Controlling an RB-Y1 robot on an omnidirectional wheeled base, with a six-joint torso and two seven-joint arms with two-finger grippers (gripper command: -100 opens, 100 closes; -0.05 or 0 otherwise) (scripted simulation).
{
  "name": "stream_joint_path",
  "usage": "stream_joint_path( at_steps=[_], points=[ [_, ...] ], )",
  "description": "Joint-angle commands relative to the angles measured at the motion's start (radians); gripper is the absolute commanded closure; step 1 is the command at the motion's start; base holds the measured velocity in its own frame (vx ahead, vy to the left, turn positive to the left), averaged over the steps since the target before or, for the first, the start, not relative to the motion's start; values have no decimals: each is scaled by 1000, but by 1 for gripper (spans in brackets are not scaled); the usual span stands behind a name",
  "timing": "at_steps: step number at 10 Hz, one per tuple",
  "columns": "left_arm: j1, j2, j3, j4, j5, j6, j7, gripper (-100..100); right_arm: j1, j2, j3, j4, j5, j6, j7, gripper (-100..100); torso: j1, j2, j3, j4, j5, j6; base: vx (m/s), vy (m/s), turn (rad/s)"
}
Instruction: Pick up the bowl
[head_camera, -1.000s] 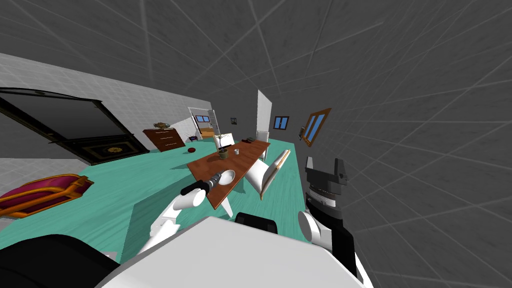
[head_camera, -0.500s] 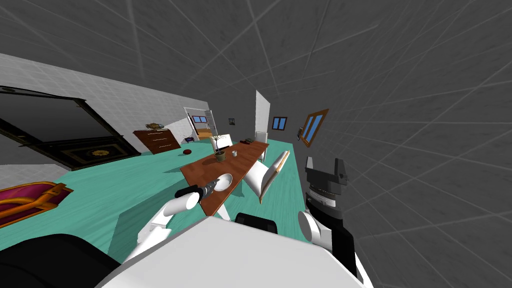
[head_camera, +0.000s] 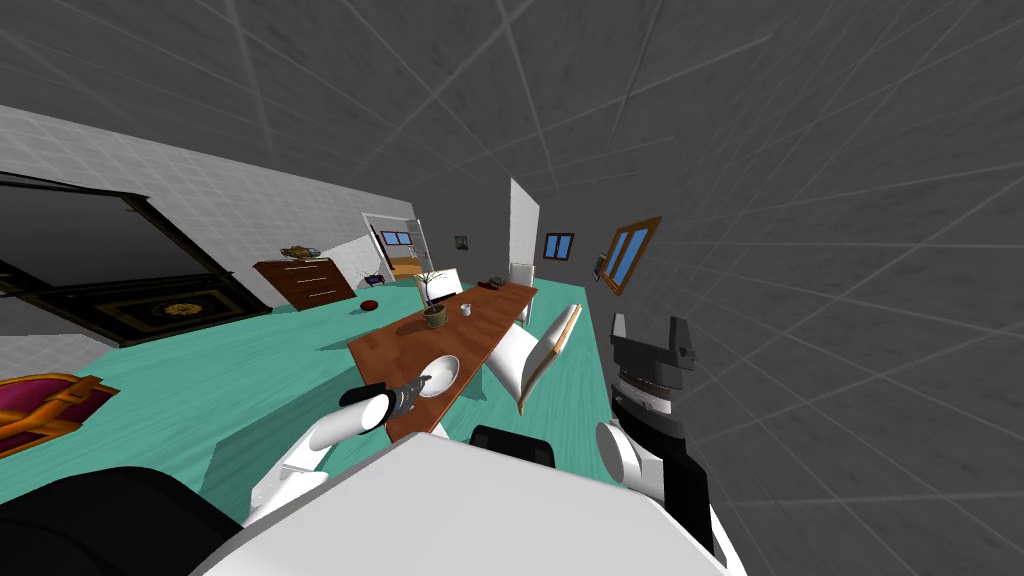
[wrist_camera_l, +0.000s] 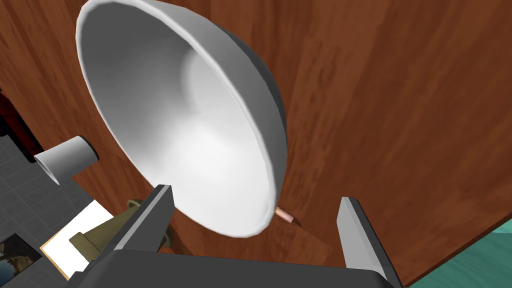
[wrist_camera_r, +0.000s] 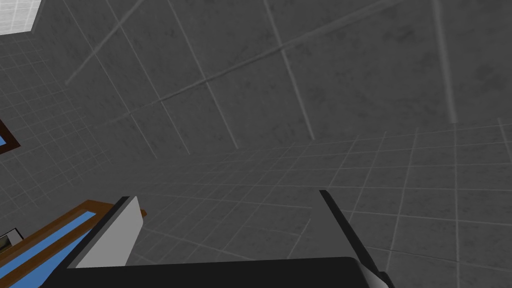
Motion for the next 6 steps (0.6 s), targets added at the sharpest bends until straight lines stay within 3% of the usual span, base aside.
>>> stream_joint_path(
  at_steps=[1,2,3,4,6],
  points=[
    [12,-9,2,8,-6,30,-4,-100,0,0,0,0,0,0,0,0,0,0,0,0,0,0,74,2,-2],
    [7,-2,3,11,2,15,-8,-100,0,0,0,0,0,0,0,0,0,1,0,0,0,0,31,2,1],
    [8,-2,4,11,1,19,-9,0,0,0,0,0,0,0,0,0,-1,3,2,1,0,0,6,0,0],
    [-7,-7,-10,45,-13,-8,-2,-100,0,0,0,0,0,0,0,0,-1,5,3,1,0,0,0,16,-46],
    [-22,-12,-24,78,-27,-35,4,-100,0,0,0,0,0,0,0,0,1,6,3,1,0,0,-7,30,-48]
  ],
)
